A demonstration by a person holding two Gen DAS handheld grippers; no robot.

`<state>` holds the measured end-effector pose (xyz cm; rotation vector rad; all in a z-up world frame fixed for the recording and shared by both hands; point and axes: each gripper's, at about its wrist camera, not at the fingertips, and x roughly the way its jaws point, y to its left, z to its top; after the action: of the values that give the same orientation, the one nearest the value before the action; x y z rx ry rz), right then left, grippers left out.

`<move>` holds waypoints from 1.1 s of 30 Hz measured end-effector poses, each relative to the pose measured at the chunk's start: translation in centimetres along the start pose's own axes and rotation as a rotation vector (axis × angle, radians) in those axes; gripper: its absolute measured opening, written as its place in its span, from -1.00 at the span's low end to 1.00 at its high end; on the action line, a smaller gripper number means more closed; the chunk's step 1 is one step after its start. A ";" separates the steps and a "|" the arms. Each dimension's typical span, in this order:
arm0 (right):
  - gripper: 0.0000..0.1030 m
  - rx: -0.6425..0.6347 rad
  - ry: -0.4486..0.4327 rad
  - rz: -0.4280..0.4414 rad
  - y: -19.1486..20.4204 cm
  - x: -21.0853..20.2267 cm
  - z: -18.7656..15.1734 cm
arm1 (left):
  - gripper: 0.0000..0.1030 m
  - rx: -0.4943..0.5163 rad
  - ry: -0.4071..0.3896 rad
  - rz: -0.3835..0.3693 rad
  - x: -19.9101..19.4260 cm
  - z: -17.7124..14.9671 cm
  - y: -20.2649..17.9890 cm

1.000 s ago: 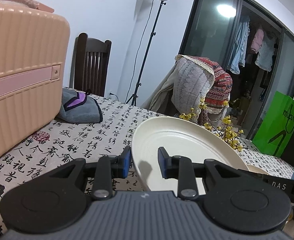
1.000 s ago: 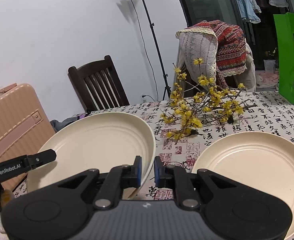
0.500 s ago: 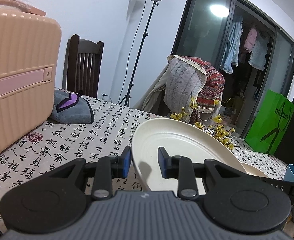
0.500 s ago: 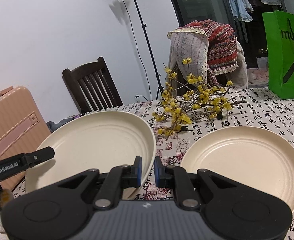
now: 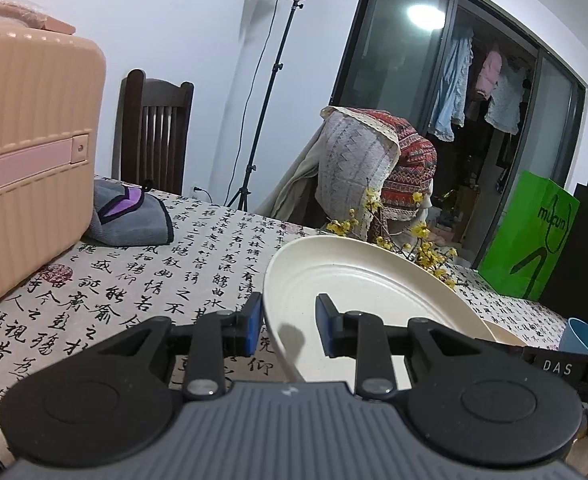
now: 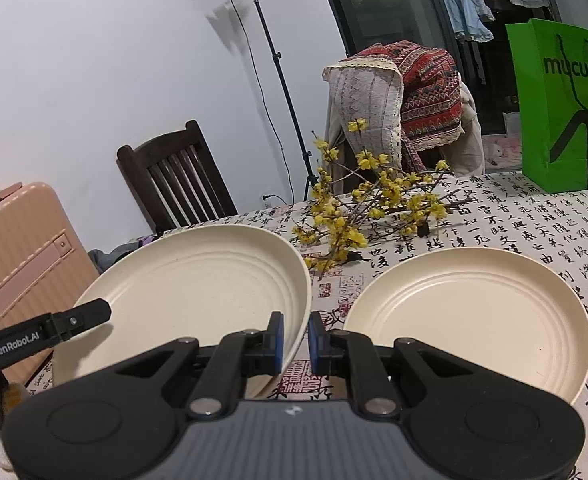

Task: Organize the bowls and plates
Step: 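Carry the left tool's plate toward the blue bowls while the right tool carries its plate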

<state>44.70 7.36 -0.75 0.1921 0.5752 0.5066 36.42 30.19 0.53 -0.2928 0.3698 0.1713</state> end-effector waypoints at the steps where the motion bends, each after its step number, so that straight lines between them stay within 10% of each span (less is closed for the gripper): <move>1: -0.76 0.003 -0.001 -0.002 -0.1 -0.1 0.0 | -0.45 0.003 0.001 -0.002 0.0 -0.1 -0.1; 33: -0.76 0.054 -0.044 -0.033 -2.7 -4.5 -0.4 | -0.45 0.086 0.004 -0.042 -2.2 -0.3 -4.3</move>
<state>42.31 2.78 0.23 0.2443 0.5483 0.4540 35.21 25.82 2.13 -0.2162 0.3735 0.1132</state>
